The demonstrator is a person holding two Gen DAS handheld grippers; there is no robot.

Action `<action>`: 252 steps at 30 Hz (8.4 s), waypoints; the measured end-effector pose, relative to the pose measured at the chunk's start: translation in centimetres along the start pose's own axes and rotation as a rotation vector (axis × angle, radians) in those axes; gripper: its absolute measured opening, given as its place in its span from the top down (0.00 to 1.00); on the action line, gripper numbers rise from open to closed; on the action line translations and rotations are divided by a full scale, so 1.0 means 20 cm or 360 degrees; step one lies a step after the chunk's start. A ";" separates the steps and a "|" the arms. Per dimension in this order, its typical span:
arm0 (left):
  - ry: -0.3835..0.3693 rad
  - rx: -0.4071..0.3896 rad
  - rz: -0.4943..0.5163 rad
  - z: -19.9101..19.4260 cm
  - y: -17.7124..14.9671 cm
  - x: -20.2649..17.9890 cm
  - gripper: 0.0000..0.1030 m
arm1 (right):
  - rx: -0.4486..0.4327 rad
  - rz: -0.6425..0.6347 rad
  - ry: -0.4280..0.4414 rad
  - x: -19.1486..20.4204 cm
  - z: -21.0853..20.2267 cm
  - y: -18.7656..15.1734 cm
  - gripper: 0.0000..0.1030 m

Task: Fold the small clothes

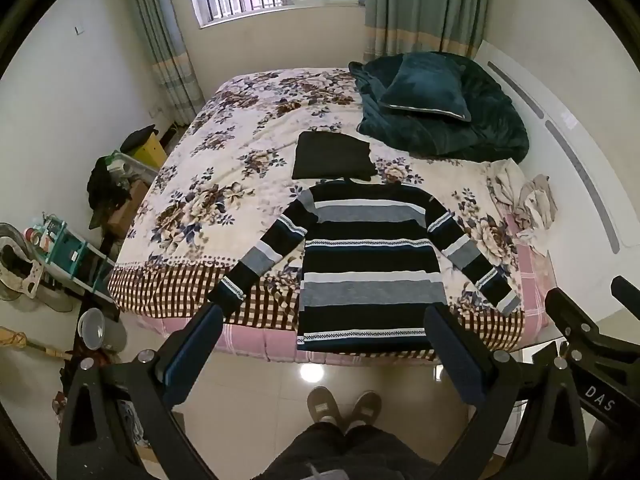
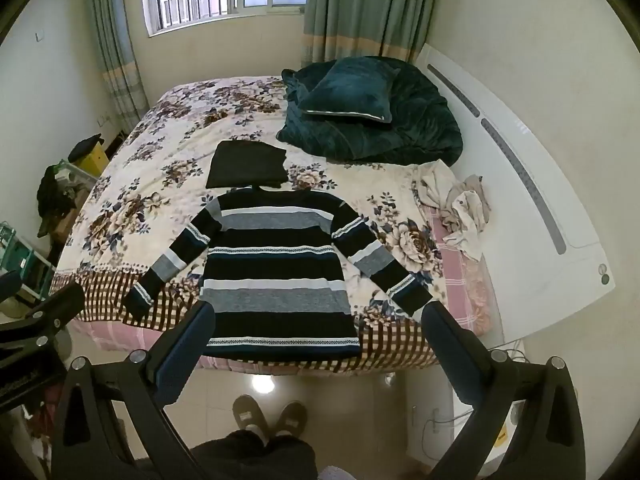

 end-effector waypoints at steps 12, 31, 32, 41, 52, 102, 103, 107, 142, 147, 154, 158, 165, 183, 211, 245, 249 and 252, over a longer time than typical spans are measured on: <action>0.0012 0.0007 -0.0015 -0.02 0.01 0.06 0.00 | 0.0008 -0.0013 -0.0002 0.02 -0.01 0.01 0.00; 0.0026 0.0005 -0.0027 -0.02 0.05 0.08 0.00 | 0.0003 -0.0013 -0.0004 0.05 -0.01 0.04 0.00; 0.0028 0.0006 -0.0026 -0.01 0.05 0.08 0.00 | 0.0004 -0.0012 -0.0006 0.06 -0.01 0.05 0.00; 0.0019 0.0007 -0.0029 -0.01 0.04 0.10 0.00 | 0.0002 -0.0017 -0.0005 0.06 -0.01 0.04 0.00; 0.0019 0.0010 -0.0032 -0.01 0.05 0.09 0.00 | 0.0006 -0.0018 -0.0004 0.08 -0.01 0.06 0.00; 0.0045 -0.0092 0.0026 0.35 0.25 0.01 0.00 | 0.0043 0.0157 -0.0048 0.07 0.21 0.14 0.00; 0.0036 -0.0083 0.0041 0.42 0.27 0.00 0.00 | 0.0048 0.0205 -0.0050 0.04 0.25 0.14 0.00; 0.0034 -0.0030 0.0121 0.68 0.29 -0.06 0.00 | 0.0101 0.0422 -0.0169 -0.17 0.54 0.11 0.00; 0.0112 0.0776 0.0146 3.19 0.12 -0.87 0.00 | 0.0143 0.2788 -0.0331 -2.10 3.17 -1.27 0.34; 0.0073 0.0715 0.0115 3.17 0.14 -0.81 0.00 | 0.0160 0.2641 -0.0457 -2.08 3.20 -1.19 0.84; 0.0071 0.0635 0.0027 3.02 0.18 -0.57 0.00 | 0.0037 0.2249 -0.0475 -1.96 3.05 -0.71 0.92; 0.0137 0.0561 -0.0054 2.89 0.21 -0.31 0.00 | -0.0024 0.1861 -0.0340 -1.69 2.96 -0.23 0.92; 0.0313 0.0502 -0.0290 2.90 0.21 0.24 0.00 | 0.0015 0.1047 0.0088 -0.63 3.00 0.55 0.92; 0.0412 0.0622 -0.0714 2.94 -0.25 0.94 0.00 | 0.0558 -0.0393 0.0132 1.70 3.90 0.16 0.90; 0.0365 0.0060 -0.2697 2.62 -1.20 1.57 0.94 | 0.0746 -0.0060 0.0108 0.78 3.47 -0.13 0.18; -0.0506 0.0082 -0.0004 3.03 0.94 -1.00 0.69 | 0.0877 0.0608 0.0117 -0.67 3.63 0.10 0.05; -0.0549 0.0133 -0.0033 3.03 0.89 -0.95 0.11 | 0.0862 0.0560 0.0109 -0.78 3.61 0.14 0.05; -0.0483 0.0138 -0.0123 2.94 0.83 -0.75 0.11 | 0.0826 0.0579 0.0141 -0.84 3.60 0.21 0.05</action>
Point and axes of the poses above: each gripper's, at about its wrist camera, not at the fingertips, and z roughly the way its jaws point, x to its left, y to its top, the point moved 3 cm from there along z, roughly the way its jaws point, and after that the axes turned 7 degrees about z, right-handed, at the moved point
